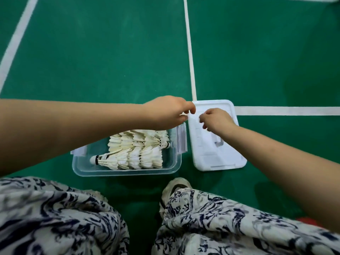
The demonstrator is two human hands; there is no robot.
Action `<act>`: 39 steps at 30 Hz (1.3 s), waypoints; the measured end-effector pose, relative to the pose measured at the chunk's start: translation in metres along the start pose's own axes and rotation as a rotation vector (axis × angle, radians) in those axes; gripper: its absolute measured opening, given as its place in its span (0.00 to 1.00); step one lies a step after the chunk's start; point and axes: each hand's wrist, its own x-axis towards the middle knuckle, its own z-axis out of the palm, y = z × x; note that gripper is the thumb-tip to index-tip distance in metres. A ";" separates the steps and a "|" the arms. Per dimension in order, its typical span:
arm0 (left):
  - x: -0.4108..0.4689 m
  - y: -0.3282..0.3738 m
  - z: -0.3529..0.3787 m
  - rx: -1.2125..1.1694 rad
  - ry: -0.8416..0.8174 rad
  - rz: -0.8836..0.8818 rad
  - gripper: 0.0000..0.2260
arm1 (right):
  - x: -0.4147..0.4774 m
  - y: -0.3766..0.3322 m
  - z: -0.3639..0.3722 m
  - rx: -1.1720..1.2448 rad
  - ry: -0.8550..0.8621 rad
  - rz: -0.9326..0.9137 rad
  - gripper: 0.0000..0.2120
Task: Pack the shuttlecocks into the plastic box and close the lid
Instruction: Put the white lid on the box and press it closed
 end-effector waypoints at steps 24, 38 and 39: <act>0.035 -0.005 0.032 0.083 -0.097 -0.013 0.15 | 0.055 0.089 0.034 -0.202 -0.065 0.121 0.20; 0.029 -0.005 0.030 0.068 -0.107 0.009 0.14 | 0.053 0.083 0.023 -0.131 -0.021 0.162 0.19; 0.028 -0.005 0.029 0.066 -0.103 0.007 0.14 | 0.052 0.081 0.021 -0.116 -0.006 0.152 0.20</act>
